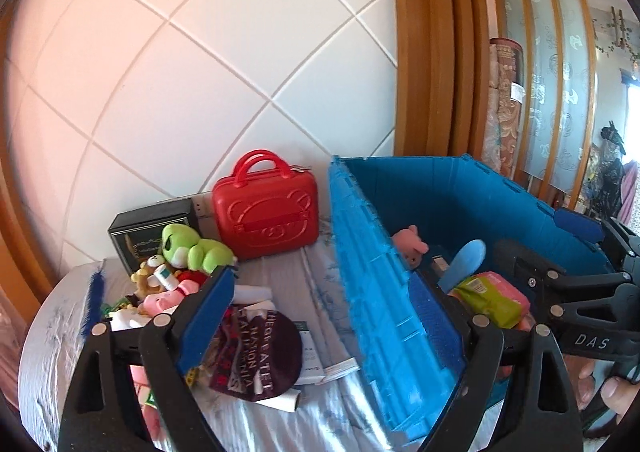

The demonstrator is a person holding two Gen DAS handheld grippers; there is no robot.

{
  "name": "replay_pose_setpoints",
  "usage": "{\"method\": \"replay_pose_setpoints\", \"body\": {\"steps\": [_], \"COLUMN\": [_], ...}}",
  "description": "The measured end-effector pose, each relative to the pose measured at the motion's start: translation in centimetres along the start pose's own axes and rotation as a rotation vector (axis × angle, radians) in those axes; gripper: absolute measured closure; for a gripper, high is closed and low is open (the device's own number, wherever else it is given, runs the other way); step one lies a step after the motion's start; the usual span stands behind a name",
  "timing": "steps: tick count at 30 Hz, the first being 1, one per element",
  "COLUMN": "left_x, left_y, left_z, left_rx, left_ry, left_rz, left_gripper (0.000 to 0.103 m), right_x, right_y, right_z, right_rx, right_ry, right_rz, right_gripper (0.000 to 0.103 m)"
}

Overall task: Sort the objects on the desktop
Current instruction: 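Move both tools back over the pile toward the small white bottle, then grasp the white pill bottle with the left tool while the right tool grasps a pink tissue pack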

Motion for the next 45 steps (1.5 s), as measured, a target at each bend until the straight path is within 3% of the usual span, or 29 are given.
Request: {"method": "replay_pose_setpoints", "body": {"steps": [5, 12, 23, 30, 35, 40, 45], "left_x": [-1.1, -2.1, -3.2, -1.2, 1.8, 5.4, 8.7], "left_y": [-4.2, -12.2, -27.0, -33.8, -37.0, -38.2, -39.1], "left_z": [-7.5, -19.1, -34.1, -41.0, -43.5, -44.9, -46.0], "left_rx": [-0.085, -0.191, -0.399, -0.482, -0.498, -0.485, -0.478], "left_ry": [0.102, 0.286, 0.436, 0.439, 0.387, 0.321, 0.28], "left_rz": [-0.049, -0.192, -0.442, -0.533, -0.593, -0.616, -0.646], "left_gripper": [0.013, 0.013, 0.013, 0.013, 0.013, 0.034, 0.035], "right_x": [1.8, 4.8, 11.6, 15.8, 19.0, 21.5, 23.8], "right_y": [-0.7, -3.2, -11.5, -17.9, -21.2, -24.0, -25.9], "right_z": [-7.4, -17.5, -33.9, -43.9, -48.3, -52.1, -54.1], "right_rx": [-0.077, -0.168, -0.26, -0.313, -0.293, -0.345, -0.372], "right_ry": [0.124, 0.284, 0.429, 0.487, 0.492, 0.477, 0.454], "right_rz": [-0.027, -0.113, -0.363, -0.54, -0.649, -0.698, -0.749], "right_gripper": [0.0, 0.0, 0.0, 0.0, 0.0, 0.0, 0.005]}}
Point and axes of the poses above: each gripper's, at about its wrist camera, not at the fingertips, and x roughly the way its jaws point, z to its right, y to its top, the point moved 2 cm from there along x, roughly the way its jaws point, and after that the axes turned 7 degrees about x, right-handed, at the moved point
